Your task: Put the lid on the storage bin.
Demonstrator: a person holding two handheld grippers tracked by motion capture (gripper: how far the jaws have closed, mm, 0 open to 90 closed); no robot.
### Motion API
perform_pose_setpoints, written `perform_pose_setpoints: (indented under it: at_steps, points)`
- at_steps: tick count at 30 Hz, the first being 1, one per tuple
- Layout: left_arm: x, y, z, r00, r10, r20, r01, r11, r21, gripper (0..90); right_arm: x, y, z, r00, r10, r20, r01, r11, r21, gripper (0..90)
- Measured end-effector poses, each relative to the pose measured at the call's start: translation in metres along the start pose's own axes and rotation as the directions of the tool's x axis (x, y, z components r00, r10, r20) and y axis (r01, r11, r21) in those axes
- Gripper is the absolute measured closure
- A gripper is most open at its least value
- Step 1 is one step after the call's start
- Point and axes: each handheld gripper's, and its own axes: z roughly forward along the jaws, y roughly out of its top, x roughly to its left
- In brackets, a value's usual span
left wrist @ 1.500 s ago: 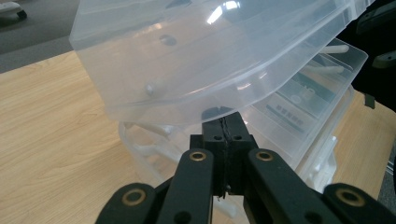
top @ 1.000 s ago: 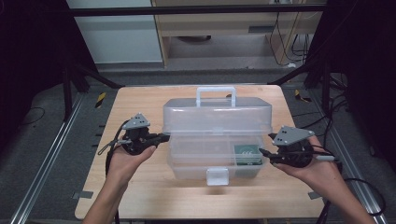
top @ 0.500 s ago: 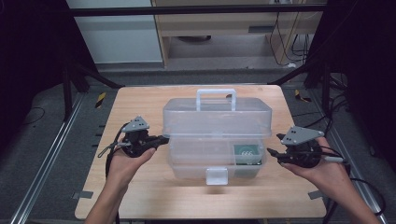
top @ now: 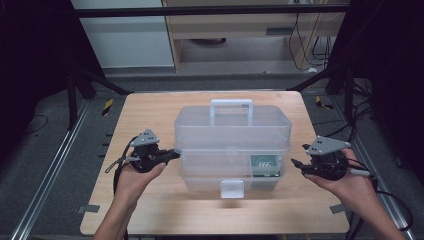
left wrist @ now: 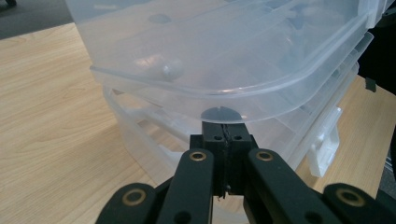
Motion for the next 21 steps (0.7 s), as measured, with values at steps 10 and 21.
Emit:
perform_pose_setpoints:
  at_steps: [10, 21]
  points:
    - [0.000, -0.007, 0.001, 1.0000, -0.004, 0.006, 0.004, 1.0000, 0.005, 90.0, -0.002, -0.011, 0.004, 0.9996, 0.024, 0.011, -0.025, 1.000, 0.010, 39.5]
    - [-0.001, -0.011, 0.002, 1.0000, -0.001, 0.009, 0.001, 0.9999, 0.017, 89.9, -0.003, -0.023, 0.007, 0.9981, 0.053, 0.031, -0.054, 0.998, 0.029, 33.8]
